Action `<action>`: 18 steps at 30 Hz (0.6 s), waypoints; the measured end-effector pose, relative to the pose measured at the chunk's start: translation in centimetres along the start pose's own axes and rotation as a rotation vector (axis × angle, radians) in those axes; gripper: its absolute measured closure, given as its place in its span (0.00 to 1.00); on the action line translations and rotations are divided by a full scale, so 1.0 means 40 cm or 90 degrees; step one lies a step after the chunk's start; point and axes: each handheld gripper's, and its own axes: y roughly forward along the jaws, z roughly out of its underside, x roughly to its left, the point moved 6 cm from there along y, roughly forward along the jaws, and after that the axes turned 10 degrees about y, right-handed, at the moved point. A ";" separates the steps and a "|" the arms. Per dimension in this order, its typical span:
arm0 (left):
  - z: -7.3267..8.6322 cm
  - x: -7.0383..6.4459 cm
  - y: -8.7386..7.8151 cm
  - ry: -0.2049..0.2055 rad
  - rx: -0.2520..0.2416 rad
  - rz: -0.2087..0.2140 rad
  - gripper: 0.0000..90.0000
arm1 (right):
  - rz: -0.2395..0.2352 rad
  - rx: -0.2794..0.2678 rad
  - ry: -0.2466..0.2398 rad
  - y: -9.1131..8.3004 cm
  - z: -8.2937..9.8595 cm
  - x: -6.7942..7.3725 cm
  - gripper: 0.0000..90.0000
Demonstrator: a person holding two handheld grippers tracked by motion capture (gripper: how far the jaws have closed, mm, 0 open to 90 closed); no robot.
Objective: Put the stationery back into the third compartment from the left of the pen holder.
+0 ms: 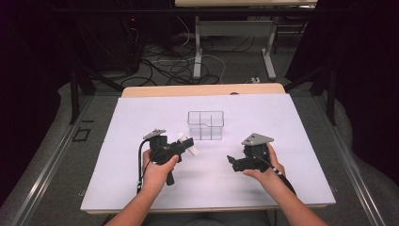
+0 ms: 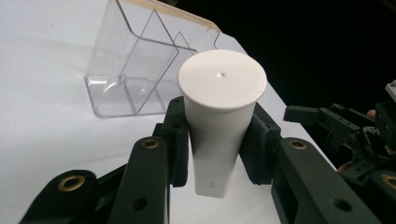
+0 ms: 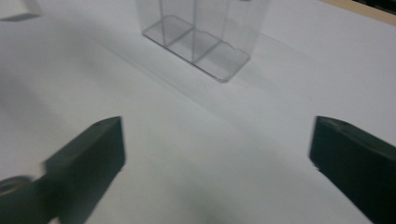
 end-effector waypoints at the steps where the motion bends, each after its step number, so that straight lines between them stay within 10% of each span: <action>1: -0.006 0.000 0.001 0.012 0.001 -0.003 0.74 | 0.005 0.000 0.009 -0.002 0.003 -0.010 0.00; 6: -0.033 0.001 0.011 0.021 -0.003 -0.014 0.74 | 0.054 -0.016 0.037 -0.010 0.012 -0.057 0.00; 18: -0.116 -0.020 0.037 0.085 -0.017 -0.039 0.74 | 0.052 0.000 0.090 0.005 0.032 -0.108 0.00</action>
